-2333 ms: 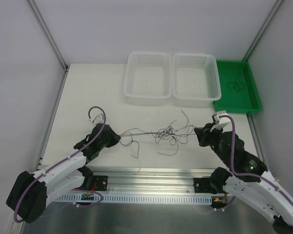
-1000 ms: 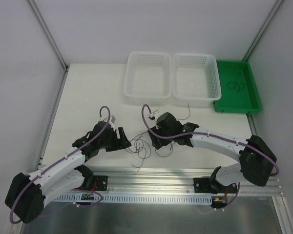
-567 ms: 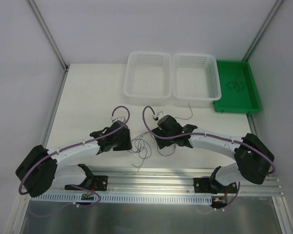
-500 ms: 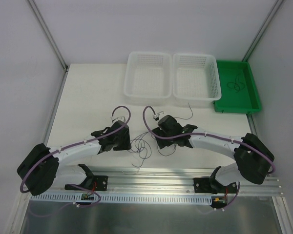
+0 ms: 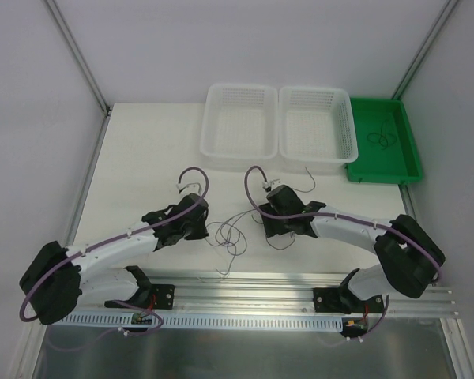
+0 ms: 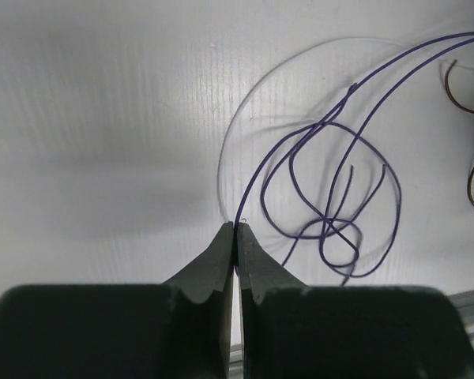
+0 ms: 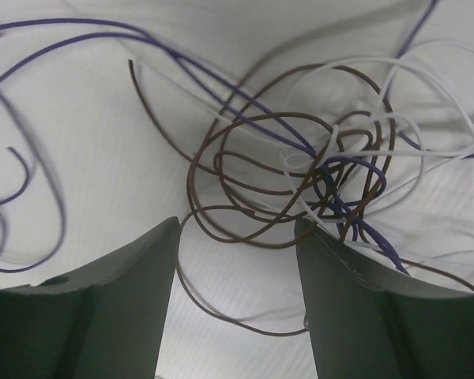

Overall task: Untangle the cables
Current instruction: Untie the cable.

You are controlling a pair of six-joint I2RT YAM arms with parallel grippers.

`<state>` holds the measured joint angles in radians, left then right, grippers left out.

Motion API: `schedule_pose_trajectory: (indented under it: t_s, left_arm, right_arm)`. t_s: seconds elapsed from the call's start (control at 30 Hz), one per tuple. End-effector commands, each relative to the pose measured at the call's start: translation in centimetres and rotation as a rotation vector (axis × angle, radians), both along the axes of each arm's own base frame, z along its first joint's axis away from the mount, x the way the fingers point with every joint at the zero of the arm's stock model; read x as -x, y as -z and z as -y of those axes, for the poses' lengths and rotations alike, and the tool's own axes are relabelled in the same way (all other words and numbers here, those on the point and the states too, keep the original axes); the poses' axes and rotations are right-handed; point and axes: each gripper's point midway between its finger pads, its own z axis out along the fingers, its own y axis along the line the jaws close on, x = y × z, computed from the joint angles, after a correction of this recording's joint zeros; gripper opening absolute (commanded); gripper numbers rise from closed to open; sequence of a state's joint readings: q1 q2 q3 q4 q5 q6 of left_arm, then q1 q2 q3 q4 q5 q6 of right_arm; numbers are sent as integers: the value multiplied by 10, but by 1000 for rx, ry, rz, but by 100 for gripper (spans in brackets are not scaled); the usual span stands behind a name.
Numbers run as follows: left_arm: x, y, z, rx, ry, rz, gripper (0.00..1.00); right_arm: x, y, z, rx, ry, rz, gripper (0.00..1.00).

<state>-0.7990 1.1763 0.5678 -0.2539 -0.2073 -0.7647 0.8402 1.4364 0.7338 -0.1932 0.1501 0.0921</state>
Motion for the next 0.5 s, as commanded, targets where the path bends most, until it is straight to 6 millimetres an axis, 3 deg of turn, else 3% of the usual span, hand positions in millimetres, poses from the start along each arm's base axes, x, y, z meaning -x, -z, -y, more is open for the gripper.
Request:
schedule_pose_trajectory:
  t_s: [0.0, 0.07, 0.1, 0.17, 0.2, 0.27, 0.3, 0.37, 0.4, 0.47]
  left_arm:
    - [-14, -55, -7, 17, -5, 155, 0]
    - [-13, -76, -17, -2, 4, 202, 0]
    - [-21, -109, -25, 0, -12, 291, 0]
    - [-25, -141, -37, -21, -29, 367, 0]
    - [-25, -173, -47, -29, -23, 423, 0]
    - [-28, -208, -64, -47, -59, 490, 0]
    - [-27, -237, -70, -45, -53, 541, 0]
    - [-27, -265, -81, -53, -72, 596, 0]
    - [-25, -289, -87, -52, -74, 639, 0]
    - [-24, -310, -94, -56, -85, 681, 0]
  right_arm:
    - [-8, 4, 19, -32, 121, -22, 63]
    - [-9, 8, 27, -51, 172, -48, 63]
    - [-7, 14, 34, -64, 198, -81, 63]
    - [-6, 19, 38, -98, 232, -110, 63]
    - [-2, 25, 42, -109, 246, -139, 63]
    - [-3, 27, 44, -129, 264, -148, 63]
    - [1, 30, 43, -142, 263, -171, 63]
    - [1, 30, 43, -151, 263, -175, 62]
    - [0, 30, 44, -155, 269, -176, 62]
    - [0, 29, 44, -159, 269, -175, 62]
